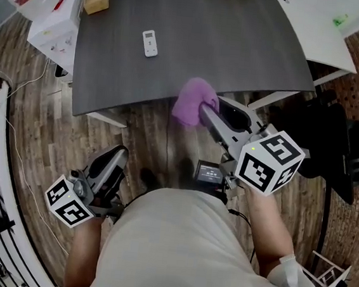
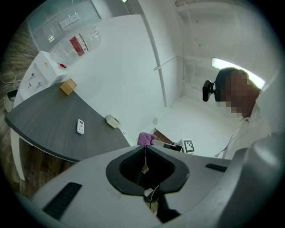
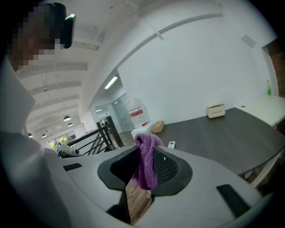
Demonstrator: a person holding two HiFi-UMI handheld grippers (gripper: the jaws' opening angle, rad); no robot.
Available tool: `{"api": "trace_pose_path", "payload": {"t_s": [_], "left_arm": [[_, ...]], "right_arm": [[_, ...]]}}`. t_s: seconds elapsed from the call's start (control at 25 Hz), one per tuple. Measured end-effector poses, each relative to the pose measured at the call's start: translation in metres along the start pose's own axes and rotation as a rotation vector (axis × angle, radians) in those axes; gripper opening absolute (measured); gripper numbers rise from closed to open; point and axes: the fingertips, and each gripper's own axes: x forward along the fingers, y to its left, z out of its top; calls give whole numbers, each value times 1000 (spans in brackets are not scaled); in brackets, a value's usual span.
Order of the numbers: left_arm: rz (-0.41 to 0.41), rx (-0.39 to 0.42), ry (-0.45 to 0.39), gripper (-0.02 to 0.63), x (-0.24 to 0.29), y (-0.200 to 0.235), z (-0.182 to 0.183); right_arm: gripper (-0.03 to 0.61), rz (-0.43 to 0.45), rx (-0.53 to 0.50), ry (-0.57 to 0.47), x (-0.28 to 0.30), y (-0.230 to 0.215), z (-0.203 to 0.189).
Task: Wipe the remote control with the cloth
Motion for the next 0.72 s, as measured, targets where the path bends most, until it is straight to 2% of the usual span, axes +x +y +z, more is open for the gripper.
{"api": "trace_pose_path", "payload": {"t_s": [0.32, 0.72], "left_arm": [[-42, 5, 16, 12, 7, -7, 1], [-91, -12, 22, 12, 13, -18, -6]], "right_arm": [[100, -38, -30, -14, -10, 2, 6], [97, -35, -34, -11, -15, 4, 5]]}}
